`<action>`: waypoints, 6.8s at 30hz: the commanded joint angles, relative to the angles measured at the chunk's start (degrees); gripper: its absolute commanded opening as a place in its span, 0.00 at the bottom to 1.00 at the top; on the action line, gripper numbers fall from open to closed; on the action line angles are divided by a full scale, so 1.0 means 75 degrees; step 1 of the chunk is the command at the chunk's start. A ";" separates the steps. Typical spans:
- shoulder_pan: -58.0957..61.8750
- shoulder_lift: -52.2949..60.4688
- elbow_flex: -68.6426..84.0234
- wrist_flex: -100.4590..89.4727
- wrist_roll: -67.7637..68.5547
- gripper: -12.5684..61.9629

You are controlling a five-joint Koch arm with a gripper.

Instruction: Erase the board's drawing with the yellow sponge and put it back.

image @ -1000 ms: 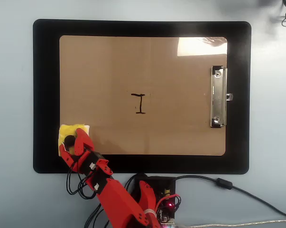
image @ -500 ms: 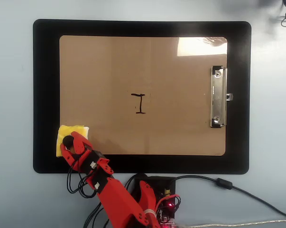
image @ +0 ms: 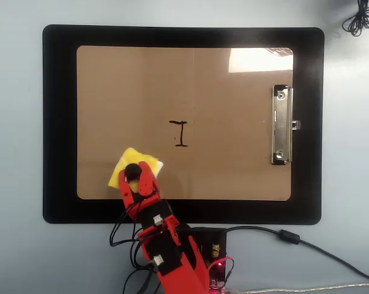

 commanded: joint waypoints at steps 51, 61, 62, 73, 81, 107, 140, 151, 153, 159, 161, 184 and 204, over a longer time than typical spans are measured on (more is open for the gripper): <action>0.3527 -0.3281 0.3457 -0.8730 0.0820 0.06; 0.3293 -0.5766 0.1324 -0.8848 0.0785 0.06; 0.3234 -0.5227 0.1816 -0.8859 0.0785 0.06; 0.2555 -0.3422 0.3340 -0.8660 0.0785 0.06; 0.2590 -0.7617 -0.0469 -0.9176 0.0785 0.06; 0.4840 -0.4723 0.2918 -0.9363 0.0855 0.06; 0.3516 -0.1348 0.4922 -0.8707 0.0855 0.06; 0.3527 -0.3070 0.3879 -0.8754 0.0785 0.06; 0.3012 -0.3187 0.3820 -0.8766 0.0691 0.06; 0.2684 -0.4125 0.3223 -0.8848 -0.0105 0.06; 0.2613 -0.4242 0.3211 -0.8848 -0.0105 0.06; 0.3844 -0.4172 0.3012 -0.9223 0.1102 0.06; 0.3211 -0.4371 0.1805 -0.9340 0.1102 0.06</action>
